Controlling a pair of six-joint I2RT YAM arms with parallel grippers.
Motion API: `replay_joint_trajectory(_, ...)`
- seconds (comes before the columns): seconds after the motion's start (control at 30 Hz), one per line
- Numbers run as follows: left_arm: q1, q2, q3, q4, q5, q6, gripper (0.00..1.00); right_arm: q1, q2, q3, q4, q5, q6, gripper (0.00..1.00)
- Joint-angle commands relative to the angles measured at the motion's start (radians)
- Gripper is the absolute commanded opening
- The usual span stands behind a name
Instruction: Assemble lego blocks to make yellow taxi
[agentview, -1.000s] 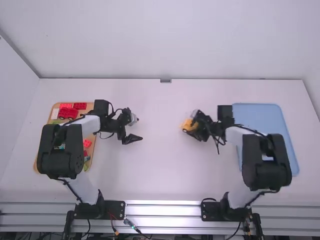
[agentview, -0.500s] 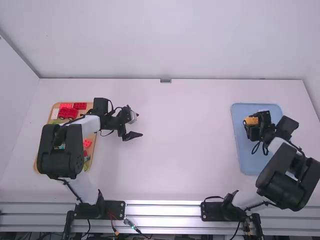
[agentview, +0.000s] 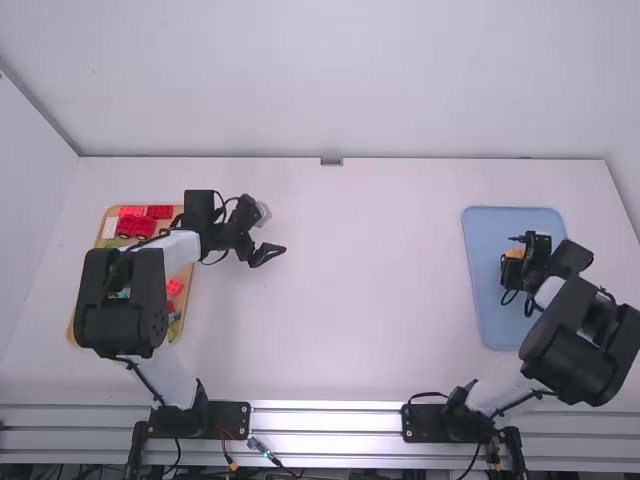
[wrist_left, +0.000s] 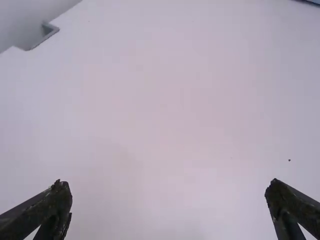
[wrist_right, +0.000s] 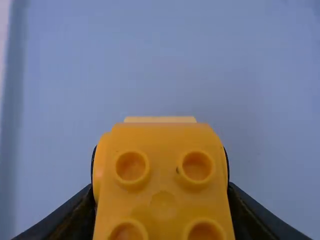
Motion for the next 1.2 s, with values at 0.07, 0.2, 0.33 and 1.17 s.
replay_joint_trajectory(0.07,0.004,-0.012,0.003,-0.004,-0.001,-0.051,0.99,0.003,0.050,-0.006,0.003,0.015,0.016,0.71)
replay_joint_trajectory(0.2,0.004,-0.012,0.003,0.018,-0.023,-0.147,0.99,0.003,0.052,-0.006,0.005,0.014,0.016,0.96)
replay_joint_trajectory(0.33,0.003,-0.013,0.003,0.046,-0.090,-0.259,0.99,0.003,0.032,-0.002,-0.013,0.030,0.056,0.99)
replay_joint_trajectory(1.17,-0.182,-0.541,0.019,-0.277,-0.621,-0.522,0.99,0.328,-0.363,0.259,-0.682,0.262,0.303,0.99)
